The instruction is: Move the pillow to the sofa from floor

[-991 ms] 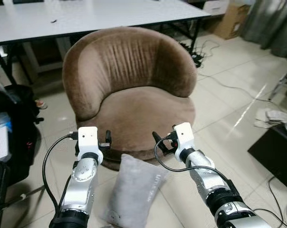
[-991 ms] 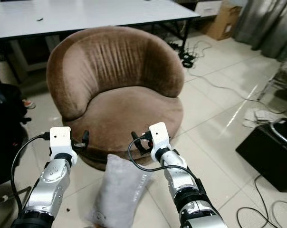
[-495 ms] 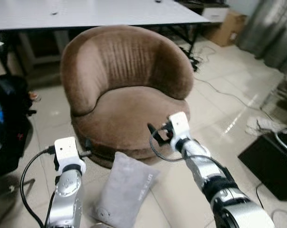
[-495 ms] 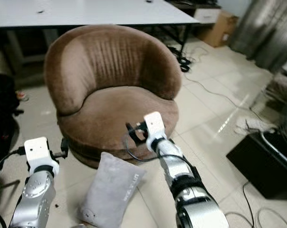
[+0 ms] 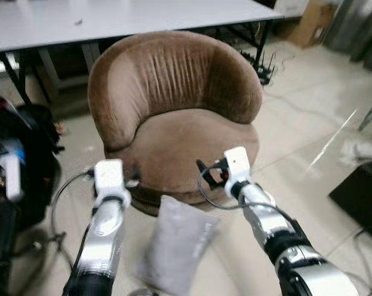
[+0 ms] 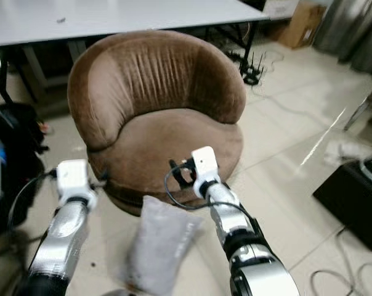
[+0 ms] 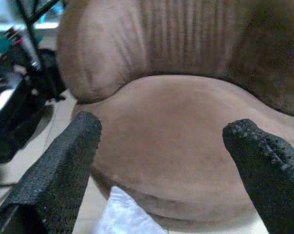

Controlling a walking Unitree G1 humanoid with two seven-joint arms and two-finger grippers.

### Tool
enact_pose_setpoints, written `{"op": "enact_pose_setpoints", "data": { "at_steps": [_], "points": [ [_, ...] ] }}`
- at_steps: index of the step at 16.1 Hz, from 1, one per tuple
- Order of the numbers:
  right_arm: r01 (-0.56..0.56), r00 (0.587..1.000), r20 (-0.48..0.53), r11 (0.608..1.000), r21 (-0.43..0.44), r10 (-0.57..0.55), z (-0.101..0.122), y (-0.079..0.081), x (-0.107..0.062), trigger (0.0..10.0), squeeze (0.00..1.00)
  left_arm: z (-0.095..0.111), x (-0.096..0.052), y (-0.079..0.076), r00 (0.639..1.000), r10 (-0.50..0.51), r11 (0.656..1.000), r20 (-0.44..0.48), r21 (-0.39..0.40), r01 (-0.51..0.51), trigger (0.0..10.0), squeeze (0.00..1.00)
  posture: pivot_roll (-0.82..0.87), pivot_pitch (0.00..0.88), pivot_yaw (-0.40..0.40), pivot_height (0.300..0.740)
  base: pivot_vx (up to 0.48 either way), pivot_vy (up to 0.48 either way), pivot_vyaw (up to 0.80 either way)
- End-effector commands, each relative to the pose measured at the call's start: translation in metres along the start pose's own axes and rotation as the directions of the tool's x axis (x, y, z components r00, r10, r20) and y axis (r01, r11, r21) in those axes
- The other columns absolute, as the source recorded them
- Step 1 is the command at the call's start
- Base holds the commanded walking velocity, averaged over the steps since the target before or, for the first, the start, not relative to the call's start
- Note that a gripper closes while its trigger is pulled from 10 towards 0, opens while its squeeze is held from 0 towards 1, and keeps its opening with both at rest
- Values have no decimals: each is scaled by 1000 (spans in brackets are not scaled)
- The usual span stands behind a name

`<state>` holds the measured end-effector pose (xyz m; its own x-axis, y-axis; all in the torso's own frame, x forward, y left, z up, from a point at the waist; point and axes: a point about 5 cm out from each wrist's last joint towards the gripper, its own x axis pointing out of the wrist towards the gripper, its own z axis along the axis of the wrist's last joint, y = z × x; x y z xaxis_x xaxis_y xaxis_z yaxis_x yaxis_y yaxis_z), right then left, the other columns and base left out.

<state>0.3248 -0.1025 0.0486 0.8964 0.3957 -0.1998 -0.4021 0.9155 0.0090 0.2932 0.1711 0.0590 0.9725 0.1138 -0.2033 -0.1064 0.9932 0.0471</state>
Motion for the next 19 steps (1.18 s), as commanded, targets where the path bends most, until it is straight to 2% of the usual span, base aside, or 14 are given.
{"op": "enact_pose_setpoints", "data": {
  "at_steps": [1,5,9,15,19],
  "points": [
    [34,999,36,999,3,-34,6,-6,0,10000,0,-6,0,-3,999,-24,1000,-32,19,25,10000,0,-53,0,44,740,0,0,0],
    [89,994,58,996,27,-91,5,-9,-4,10000,0,-2,12,-17,993,-109,993,-41,30,110,10000,0,-140,0,120,740,0,0,0],
    [121,991,60,992,33,-123,-1,-10,-10,10000,0,-1,17,-25,986,-162,986,-47,41,164,10000,0,-199,0,167,740,0,0,0],
    [154,986,64,988,31,-156,-1,-15,-13,10000,0,0,23,-33,979,-199,979,-48,40,201,10000,0,-231,0,181,740,0,0,0],
    [140,989,46,990,17,-141,-1,-13,-11,10000,0,-3,20,-31,982,-183,983,-40,0,183,10000,0,-200,0,151,740,0,0,0]
  ]
}}
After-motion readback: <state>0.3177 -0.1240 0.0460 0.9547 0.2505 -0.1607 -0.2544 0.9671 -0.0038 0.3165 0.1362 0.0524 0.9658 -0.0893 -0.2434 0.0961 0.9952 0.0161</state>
